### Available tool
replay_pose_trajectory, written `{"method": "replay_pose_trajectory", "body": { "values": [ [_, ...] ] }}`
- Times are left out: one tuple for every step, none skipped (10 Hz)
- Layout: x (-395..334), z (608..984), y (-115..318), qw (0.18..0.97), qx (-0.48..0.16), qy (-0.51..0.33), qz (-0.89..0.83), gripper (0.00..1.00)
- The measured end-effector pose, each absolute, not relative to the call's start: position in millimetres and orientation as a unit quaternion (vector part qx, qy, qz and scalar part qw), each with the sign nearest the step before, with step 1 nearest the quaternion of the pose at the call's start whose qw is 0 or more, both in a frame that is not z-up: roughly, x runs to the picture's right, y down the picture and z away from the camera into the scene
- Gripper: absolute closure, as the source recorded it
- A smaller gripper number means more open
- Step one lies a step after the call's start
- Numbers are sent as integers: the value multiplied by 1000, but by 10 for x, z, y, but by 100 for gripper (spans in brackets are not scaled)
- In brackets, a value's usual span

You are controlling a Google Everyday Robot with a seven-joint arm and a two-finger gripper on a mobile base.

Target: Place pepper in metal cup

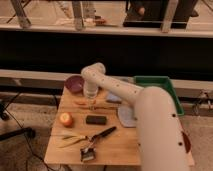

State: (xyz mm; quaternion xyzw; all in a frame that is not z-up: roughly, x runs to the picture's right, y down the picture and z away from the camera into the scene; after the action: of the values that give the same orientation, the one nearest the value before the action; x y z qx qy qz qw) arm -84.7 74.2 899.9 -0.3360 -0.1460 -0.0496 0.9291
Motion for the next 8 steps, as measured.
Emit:
{"method": "replay_pose_trajectory", "body": {
  "values": [
    [-517,8866,682,931,-330,-152,-27,100],
    [-331,8779,631,932,-324,-162,-14,100],
    [-97,8679,566,931,-316,-181,4,100],
    [84,8600,500,926,-309,-213,23,100],
    [199,8564,448,920,-304,-246,37,100],
    [271,8543,415,911,-303,-276,46,100],
    [287,8524,393,902,-305,-302,52,100],
    [264,8494,353,887,-303,-344,61,100]
  ]
}}
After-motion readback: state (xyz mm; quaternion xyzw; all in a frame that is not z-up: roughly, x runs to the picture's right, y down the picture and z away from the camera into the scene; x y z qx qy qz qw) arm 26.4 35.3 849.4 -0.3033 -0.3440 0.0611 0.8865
